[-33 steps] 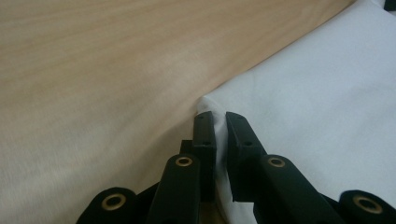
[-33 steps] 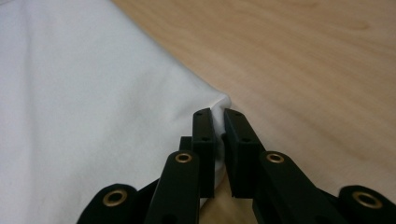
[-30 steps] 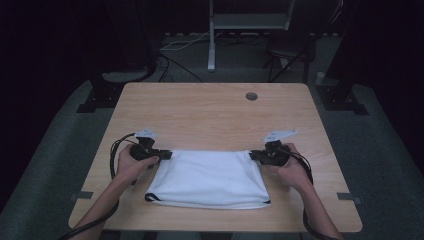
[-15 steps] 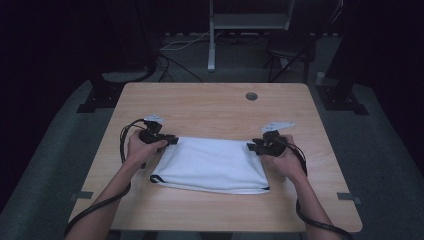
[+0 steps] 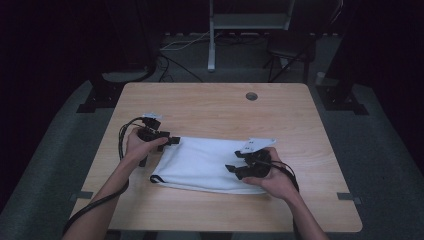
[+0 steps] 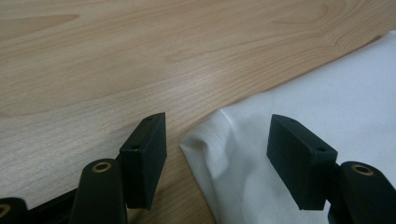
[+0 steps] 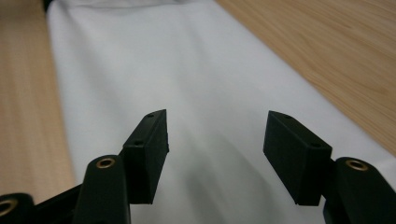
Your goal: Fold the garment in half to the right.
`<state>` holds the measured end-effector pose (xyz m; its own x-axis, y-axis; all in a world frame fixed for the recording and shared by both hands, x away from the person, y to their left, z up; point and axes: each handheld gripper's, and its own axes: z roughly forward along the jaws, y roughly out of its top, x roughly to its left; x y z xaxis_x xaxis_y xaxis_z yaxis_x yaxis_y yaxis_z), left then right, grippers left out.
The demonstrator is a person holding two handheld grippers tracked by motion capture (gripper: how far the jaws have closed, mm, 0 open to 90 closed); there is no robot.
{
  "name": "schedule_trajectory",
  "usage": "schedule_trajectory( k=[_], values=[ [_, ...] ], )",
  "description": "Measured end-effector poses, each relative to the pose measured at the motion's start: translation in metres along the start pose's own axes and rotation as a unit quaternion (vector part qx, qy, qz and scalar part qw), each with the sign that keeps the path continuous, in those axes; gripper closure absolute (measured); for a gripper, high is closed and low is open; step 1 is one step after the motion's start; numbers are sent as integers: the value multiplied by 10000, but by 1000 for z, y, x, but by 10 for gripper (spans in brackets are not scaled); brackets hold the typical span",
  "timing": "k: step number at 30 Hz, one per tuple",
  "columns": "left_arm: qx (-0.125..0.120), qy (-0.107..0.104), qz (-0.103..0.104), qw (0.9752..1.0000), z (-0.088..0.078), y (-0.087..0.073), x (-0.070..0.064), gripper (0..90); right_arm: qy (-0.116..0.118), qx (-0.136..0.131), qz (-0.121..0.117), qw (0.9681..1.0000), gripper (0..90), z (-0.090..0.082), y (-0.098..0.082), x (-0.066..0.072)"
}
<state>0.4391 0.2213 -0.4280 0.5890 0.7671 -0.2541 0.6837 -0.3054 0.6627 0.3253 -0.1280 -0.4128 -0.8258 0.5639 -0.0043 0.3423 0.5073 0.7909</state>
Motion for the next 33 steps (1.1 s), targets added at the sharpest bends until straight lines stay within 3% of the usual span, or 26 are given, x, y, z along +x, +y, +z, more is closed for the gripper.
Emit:
schedule_trajectory(
  k=[3,7,14,21,24,28,33],
  values=[
    [88,-87,-85,9999,1,2,-1,468,120,-25,-124,9998,390,2,5,11],
    [164,-89,-40,9998,3,2,-6,600,299,-74,-251,9992,390,6,14,26],
    [172,-54,-9,9998,-1,4,-7,797,577,-33,-488,9971,377,26,31,51],
    [115,-78,-86,9999,-4,5,-9,854,794,6,-749,9940,363,46,47,71],
    [57,-114,-116,9999,-5,5,-10,857,870,23,-817,9928,362,52,54,81],
    [93,24,-26,10000,-9,6,-12,855,945,-14,-925,9912,357,60,64,90],
    [58,-34,-104,9999,-12,6,-11,855,1024,11,-1065,9890,353,73,74,102]
  ],
)
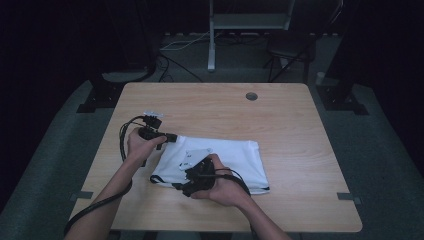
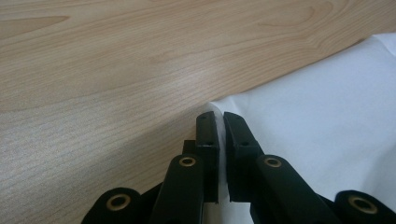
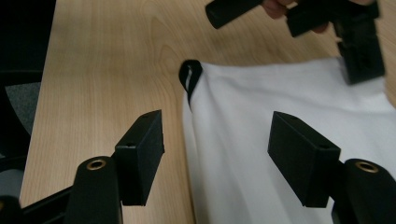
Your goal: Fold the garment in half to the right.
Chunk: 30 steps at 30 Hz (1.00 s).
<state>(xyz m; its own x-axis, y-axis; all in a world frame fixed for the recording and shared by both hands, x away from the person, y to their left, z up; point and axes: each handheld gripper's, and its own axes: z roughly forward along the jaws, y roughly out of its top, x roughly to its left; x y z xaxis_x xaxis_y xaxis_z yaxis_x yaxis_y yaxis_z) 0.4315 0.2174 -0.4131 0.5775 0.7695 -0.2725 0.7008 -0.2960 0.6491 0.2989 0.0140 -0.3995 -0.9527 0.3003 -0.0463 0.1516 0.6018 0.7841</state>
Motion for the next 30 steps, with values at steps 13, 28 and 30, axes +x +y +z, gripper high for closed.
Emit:
schedule_trajectory(
  k=[13,28,30],
  values=[
    [31,-68,2,10000,0,2,1,858,141,222,-226,9994,358,46,21,7],
    [40,-99,-42,9999,0,2,4,856,97,561,-173,9982,400,77,22,0],
    [63,-95,-26,9999,0,3,5,856,90,567,-150,9982,405,78,22,-1]
  ],
)
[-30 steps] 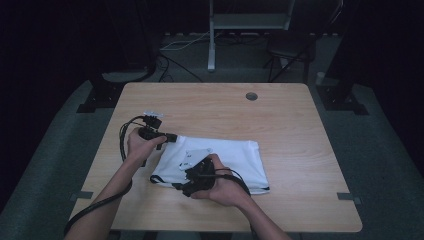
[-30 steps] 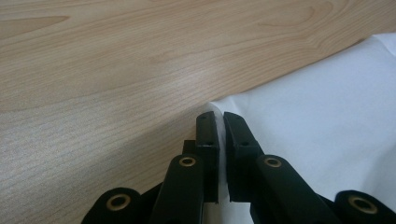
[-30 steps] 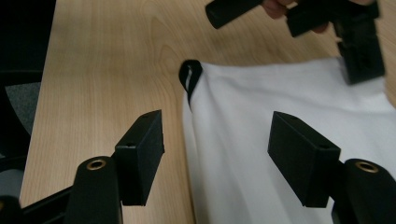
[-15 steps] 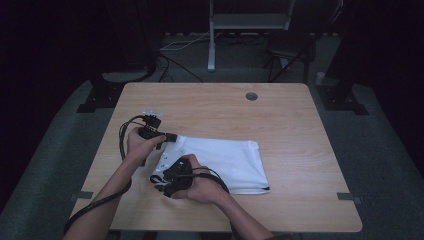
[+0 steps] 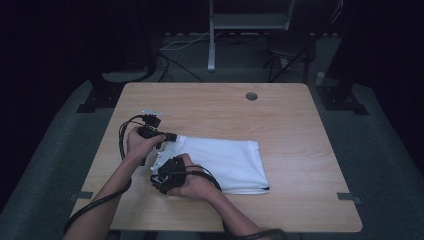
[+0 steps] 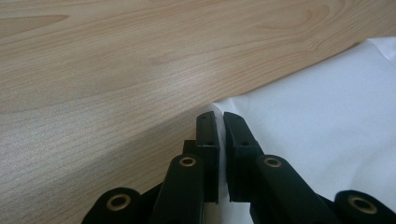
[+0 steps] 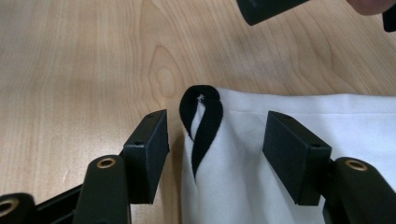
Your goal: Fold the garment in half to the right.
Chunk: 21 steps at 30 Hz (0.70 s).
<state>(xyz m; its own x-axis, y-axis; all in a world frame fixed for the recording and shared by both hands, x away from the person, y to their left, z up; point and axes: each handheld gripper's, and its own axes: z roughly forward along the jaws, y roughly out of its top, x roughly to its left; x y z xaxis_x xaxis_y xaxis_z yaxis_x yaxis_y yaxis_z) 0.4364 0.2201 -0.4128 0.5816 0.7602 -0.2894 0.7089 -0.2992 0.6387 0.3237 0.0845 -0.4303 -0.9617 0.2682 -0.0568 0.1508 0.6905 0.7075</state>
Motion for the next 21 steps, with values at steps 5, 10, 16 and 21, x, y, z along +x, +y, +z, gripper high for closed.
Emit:
schedule_trajectory(
  k=[5,10,16,21],
  values=[
    [-13,-9,-22,10000,1,0,0,856,-64,74,-103,9999,413,1,1,1],
    [-20,-12,-35,10000,1,0,1,856,-131,152,-181,9996,428,3,2,3],
    [27,-43,-23,10000,3,0,0,857,-145,166,-197,9996,593,2,2,3],
    [76,-60,-9,10000,6,1,-5,857,-293,205,-189,9992,774,1,2,7]
  ],
)
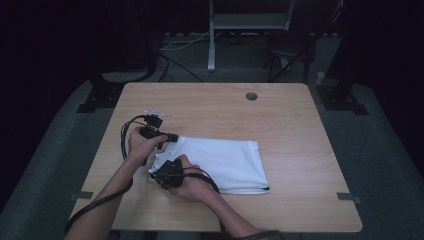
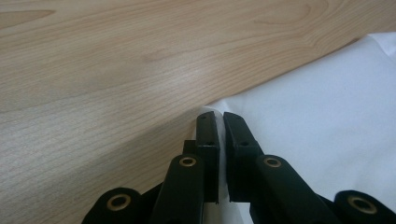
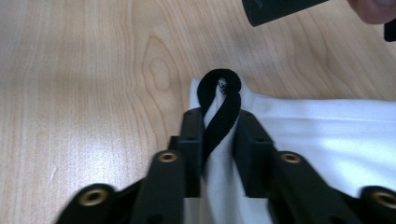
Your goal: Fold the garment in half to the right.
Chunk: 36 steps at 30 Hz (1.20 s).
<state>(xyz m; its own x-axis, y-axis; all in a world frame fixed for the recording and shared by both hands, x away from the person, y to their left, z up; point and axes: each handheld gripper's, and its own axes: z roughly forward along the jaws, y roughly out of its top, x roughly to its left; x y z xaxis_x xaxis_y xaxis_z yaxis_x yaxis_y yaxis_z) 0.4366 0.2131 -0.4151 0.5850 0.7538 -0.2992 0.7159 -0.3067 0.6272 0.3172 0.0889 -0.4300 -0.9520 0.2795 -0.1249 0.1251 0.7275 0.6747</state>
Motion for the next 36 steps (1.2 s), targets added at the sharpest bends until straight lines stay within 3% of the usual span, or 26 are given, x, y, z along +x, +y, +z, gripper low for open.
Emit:
schedule_trajectory(
  k=[5,10,17,36],
  values=[
    [55,89,118,9999,-1,1,-3,857,-106,-43,56,9999,815,-1,-1,3],
    [43,99,160,9998,-4,4,-5,856,-79,-299,198,9993,819,-6,-3,1],
    [-17,86,101,9999,-12,12,-11,856,-36,-596,239,9979,819,-22,-1,-1],
    [60,100,318,9994,-31,44,-46,855,-169,-1320,284,9907,818,-74,-4,-1]
  ],
)
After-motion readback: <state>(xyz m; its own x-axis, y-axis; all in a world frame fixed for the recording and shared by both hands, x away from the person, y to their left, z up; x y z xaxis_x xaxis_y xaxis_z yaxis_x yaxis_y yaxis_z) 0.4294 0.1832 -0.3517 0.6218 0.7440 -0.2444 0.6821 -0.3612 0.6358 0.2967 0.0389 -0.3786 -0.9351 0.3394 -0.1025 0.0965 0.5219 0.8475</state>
